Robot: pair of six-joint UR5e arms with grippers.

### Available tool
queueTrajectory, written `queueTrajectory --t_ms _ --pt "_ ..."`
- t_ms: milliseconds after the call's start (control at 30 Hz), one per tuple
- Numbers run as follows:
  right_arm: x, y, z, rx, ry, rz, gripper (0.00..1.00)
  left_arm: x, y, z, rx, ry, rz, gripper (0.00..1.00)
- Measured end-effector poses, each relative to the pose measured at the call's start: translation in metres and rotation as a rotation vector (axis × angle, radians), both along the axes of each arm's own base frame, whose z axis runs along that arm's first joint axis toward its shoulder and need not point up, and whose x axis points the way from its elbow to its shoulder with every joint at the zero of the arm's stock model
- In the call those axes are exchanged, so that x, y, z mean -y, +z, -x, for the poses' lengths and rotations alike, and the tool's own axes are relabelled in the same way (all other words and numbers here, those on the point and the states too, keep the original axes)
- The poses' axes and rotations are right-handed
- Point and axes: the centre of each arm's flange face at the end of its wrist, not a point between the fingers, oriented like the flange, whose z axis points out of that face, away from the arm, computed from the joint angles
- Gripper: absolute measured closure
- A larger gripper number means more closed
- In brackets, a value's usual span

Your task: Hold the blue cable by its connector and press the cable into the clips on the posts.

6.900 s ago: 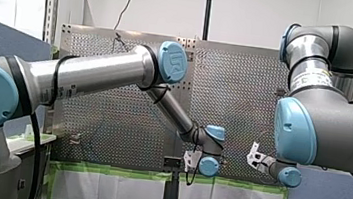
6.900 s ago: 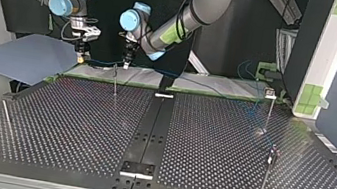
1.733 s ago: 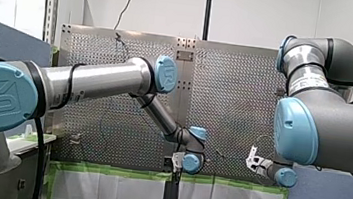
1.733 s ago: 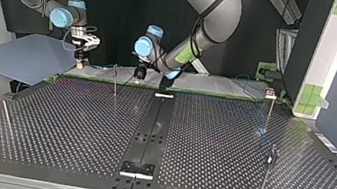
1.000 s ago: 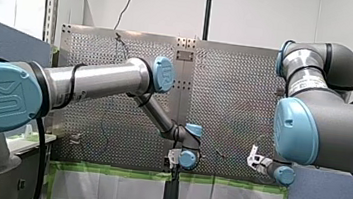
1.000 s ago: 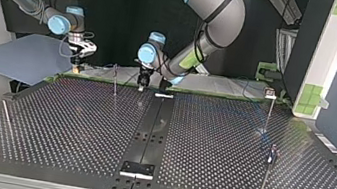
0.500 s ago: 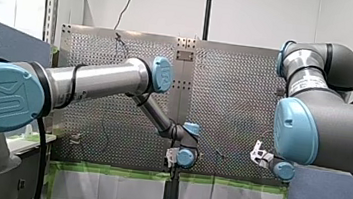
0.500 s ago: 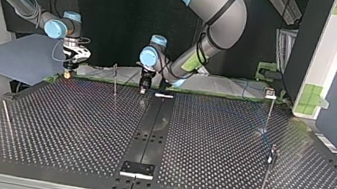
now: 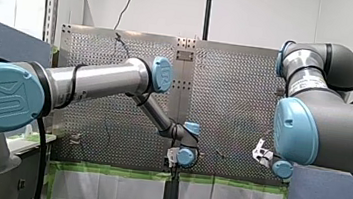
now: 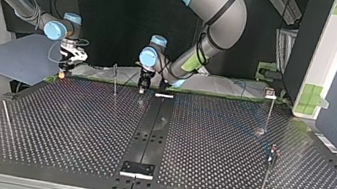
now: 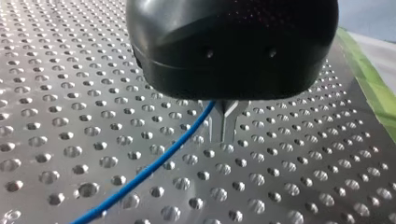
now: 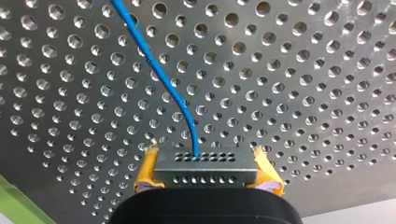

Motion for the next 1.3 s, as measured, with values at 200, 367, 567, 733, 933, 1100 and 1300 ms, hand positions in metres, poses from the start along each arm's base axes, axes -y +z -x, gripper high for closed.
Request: queueTrajectory --t_ms 200,367,567,733,933,1100,1300 --pt "-0.001 0.000 -0.005 0.000 0.020 0.000 1.00 0.001 -0.003 0.003 -0.003 -0.020 -0.007 0.68" --pt "-0.002 0.000 -0.007 0.001 0.027 0.000 1.00 0.000 -0.010 0.012 -0.008 -0.027 -0.042 0.68" --pt "-0.003 -0.001 -0.010 0.003 0.032 -0.005 1.00 0.003 -0.015 0.018 -0.012 -0.073 -0.072 0.22" --pt "-0.005 -0.003 -0.011 0.004 0.037 -0.013 1.00 0.005 -0.010 0.022 -0.015 -0.112 -0.071 0.00" --pt "-0.006 -0.004 -0.012 0.002 0.041 -0.020 1.00 0.009 0.014 0.027 -0.021 -0.146 -0.044 0.00" --pt "-0.007 -0.007 -0.013 0.003 0.043 -0.026 1.00 0.011 0.034 0.028 -0.031 -0.182 -0.038 0.00" --pt "-0.014 -0.027 -0.014 0.004 0.044 -0.054 1.00 0.008 0.038 0.040 -0.055 -0.236 -0.058 0.00"
